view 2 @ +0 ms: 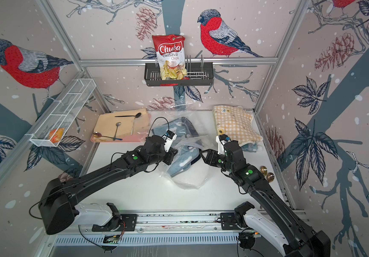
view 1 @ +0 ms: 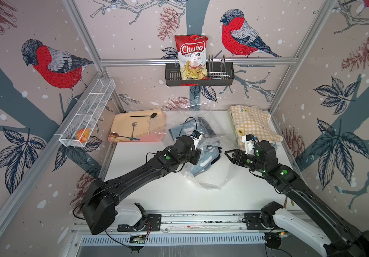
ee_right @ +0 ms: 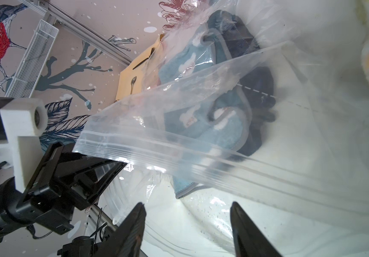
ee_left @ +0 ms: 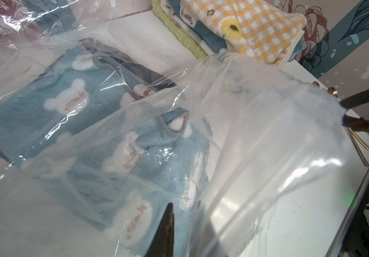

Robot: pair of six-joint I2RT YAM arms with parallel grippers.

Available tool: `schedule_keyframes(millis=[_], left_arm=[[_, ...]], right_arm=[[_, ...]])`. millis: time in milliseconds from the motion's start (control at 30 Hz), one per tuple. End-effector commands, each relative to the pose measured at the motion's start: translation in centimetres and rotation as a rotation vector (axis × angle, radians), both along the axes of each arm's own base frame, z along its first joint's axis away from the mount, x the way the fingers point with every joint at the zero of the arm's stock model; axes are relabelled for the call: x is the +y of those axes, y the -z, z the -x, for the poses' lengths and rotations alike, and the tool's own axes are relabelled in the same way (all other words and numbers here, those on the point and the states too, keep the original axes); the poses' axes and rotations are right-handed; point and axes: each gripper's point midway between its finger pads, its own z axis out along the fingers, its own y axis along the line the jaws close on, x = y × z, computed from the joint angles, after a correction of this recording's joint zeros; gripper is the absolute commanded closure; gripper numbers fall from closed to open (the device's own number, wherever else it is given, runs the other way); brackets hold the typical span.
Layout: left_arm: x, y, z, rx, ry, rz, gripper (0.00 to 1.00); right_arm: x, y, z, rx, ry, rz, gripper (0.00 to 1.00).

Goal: Take the blanket out of the vacuum bag
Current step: Place the blanket at the corner of the board, then take out the blanket from the vacuum bag.

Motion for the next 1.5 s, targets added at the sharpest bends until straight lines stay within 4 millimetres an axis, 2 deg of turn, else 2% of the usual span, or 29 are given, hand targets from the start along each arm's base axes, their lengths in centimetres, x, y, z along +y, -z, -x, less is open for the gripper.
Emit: schedule_keyframes(millis=[0,133,300,433,600,833,933,1100,1200,1333,1400,1467], left_arm=[[-0.2,-0.3,-0.2,-0.01,0.006,0.005,0.81],[-0.2,0.0,-0.2,-0.007,0.006,-0.002,0.81],[-0.7,0.5,0.4,0.03,0.031,0.011,0.81],[-0.8,0.2,0.4,0.023,0.031,0.017,0.81],[-0.5,-0.2,0.4,0.01,0.021,0.012,0.82],[0.1,-2.2,0.5,-0.038,0.005,0.041,0.82],[0.1,-3.0,0.7,-0.064,0.003,0.06,0.82],[-0.5,-2.8,1.1,-0.042,0.026,0.073,0.83],[-0.9,-2.4,1.3,-0.026,0.041,0.069,0.83],[-1.1,-2.0,1.3,-0.021,0.047,0.056,0.83],[-1.0,-1.9,1.3,-0.022,0.045,0.052,0.9],[-1.0,-1.8,1.2,-0.022,0.041,0.051,0.92]], right_arm=[[-0.9,-0.5,-1.6,-0.057,0.1,0.008,0.39],[-2.7,0.3,-2.9,-0.056,0.261,-0.025,0.39],[-2.6,-0.4,-2.3,-0.051,0.295,-0.114,0.4],[-1.0,0.5,-0.9,-0.016,0.238,-0.115,0.43],[2.2,2.2,0.3,0.011,0.177,-0.092,0.45],[3.4,-0.2,-0.5,-0.048,0.256,-0.116,0.44],[4.3,-0.4,0.1,-0.067,0.257,-0.169,0.45],[5.6,1.7,1.2,-0.035,0.233,-0.153,0.5],[5.8,3.2,1.5,-0.005,0.233,-0.127,0.51],[5.5,4.0,1.3,-0.003,0.245,-0.11,0.51],[5.2,4.4,1.1,0.007,0.259,-0.106,0.51],[5.1,4.9,1.0,0.023,0.262,-0.123,0.51]])
